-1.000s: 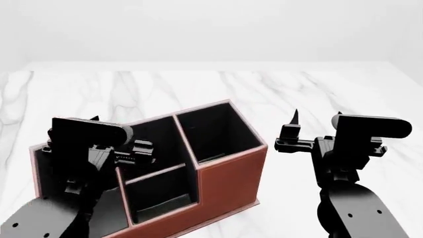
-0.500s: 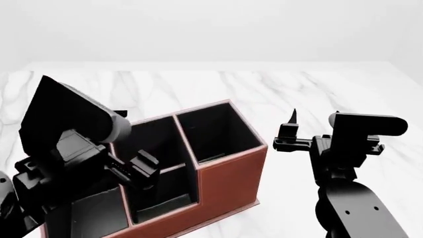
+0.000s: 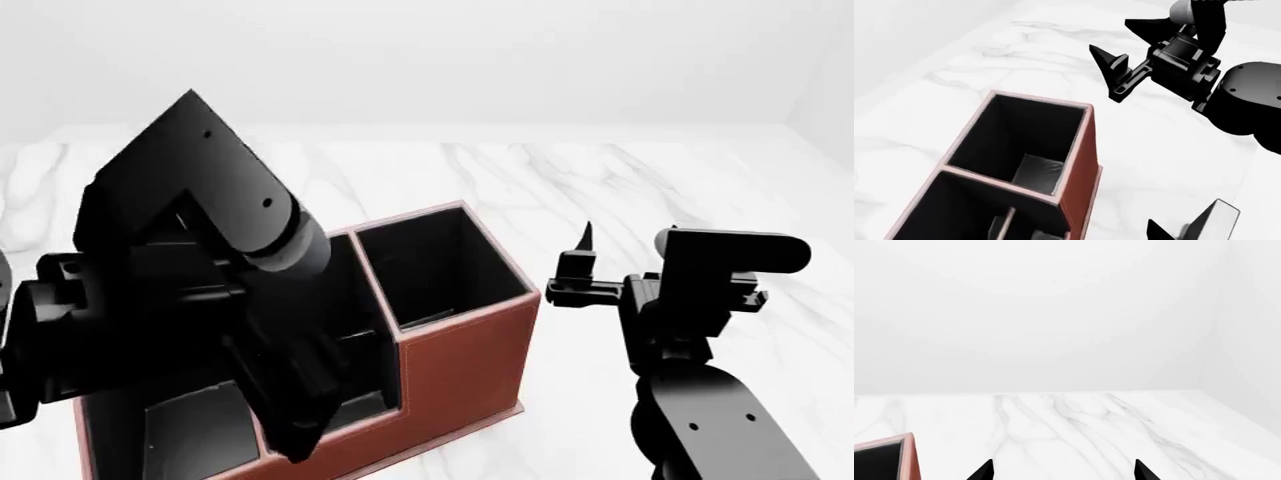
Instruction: Pick up the book and place it in the left compartment of the caddy.
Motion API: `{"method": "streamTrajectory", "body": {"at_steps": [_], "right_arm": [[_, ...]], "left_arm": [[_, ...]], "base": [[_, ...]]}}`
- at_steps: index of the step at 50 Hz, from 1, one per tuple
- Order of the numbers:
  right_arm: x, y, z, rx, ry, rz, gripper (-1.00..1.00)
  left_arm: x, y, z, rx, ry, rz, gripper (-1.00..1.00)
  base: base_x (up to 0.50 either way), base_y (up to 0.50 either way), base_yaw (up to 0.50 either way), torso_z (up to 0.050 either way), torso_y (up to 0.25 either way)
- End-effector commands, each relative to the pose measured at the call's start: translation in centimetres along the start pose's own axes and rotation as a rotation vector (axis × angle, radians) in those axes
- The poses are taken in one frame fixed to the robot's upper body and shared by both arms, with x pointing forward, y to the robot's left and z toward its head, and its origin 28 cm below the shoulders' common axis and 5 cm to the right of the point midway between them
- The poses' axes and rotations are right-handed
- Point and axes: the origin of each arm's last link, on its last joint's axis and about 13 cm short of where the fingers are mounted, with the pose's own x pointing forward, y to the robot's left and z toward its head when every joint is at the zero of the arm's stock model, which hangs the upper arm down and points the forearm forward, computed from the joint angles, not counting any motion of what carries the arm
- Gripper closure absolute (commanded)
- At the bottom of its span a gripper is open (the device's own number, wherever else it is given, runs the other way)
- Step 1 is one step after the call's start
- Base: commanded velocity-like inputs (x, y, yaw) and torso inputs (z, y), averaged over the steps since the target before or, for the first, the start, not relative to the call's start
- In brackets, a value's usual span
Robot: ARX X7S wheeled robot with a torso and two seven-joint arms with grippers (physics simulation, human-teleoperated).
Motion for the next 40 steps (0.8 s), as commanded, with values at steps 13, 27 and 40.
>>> {"method": "streamTrajectory", "body": {"at_steps": [13,27,40], "right_arm": [[0.1,-0.1,0.2,0.001,-0.001,-0.003,-1.00],[0.2,0.1,-0.1,-0.002,0.004,0.004,-1.00],[0.1,0.1,-0.1,-0.003,0.004,0.005,-1.00]], "left_arm": [[1.7,-1.7,3.0,0.120,0.322,-0.166,-1.00],[3.4,-1.6,3.4,0.187,0.327,-0.220,-1.00],[5.4,-1.4,3.6,0.245,0.319,-0.282,-1.00]], "base": [[0.00,0.00,0.00,0.000,0.000],[0.00,0.00,0.00,0.000,0.000],[0.00,0.00,0.00,0.000,0.000]]}}
